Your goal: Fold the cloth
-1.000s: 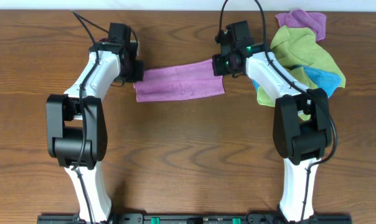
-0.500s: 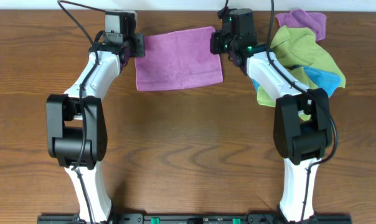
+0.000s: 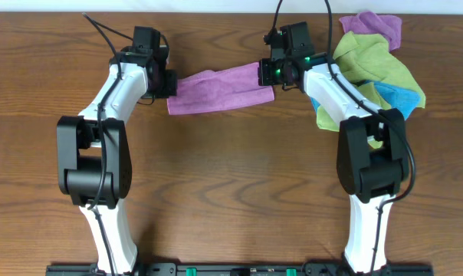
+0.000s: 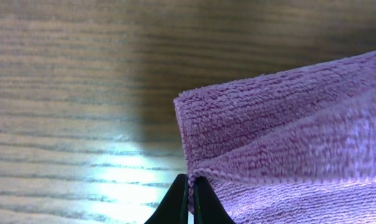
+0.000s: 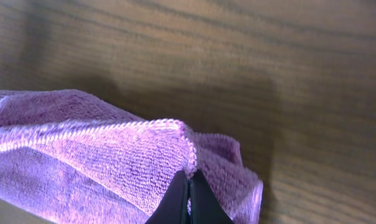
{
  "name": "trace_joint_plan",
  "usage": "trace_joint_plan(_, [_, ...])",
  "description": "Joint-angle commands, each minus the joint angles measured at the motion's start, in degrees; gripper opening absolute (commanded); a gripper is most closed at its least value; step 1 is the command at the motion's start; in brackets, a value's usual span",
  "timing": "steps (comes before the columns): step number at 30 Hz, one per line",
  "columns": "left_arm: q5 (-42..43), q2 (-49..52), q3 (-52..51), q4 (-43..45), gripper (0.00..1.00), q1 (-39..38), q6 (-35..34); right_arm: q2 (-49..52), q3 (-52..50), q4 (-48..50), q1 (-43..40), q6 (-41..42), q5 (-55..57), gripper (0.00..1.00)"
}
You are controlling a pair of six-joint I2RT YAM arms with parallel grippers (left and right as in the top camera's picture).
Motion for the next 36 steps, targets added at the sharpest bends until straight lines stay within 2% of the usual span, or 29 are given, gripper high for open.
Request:
trace_joint_plan(1, [-0.4,-0.5,0.3,-1.2,0.06,0.9,0.5,-1.8,0.0,-1.5,-1.5,0.3,-1.3,0.02])
trace_joint_plan(8, [-0.4,-0.5,0.3,-5.9,0.06,1.2,1.3,-1.8,0.0,-8.1,-3.3,-1.3,-0.6,0.02])
trace_joint_plan(25, [0.8,-0.5,0.3,-5.8,0.06,1.2,1.3,-1.4,-0.2,-11.4,-2.1,-2.9,2.5,0.02])
trace_joint_plan(33, [1.8,-0.5,0.2,-5.8,0.06,1.2,1.3,-1.4,-3.7,-10.2,-2.0,-3.1,3.7,0.02])
trace_joint_plan(36, [1.8,-0.5,0.3,-5.7,0.10,1.2,1.3,-1.4,-3.8,-9.1,-2.0,-3.1,3.9,0.02])
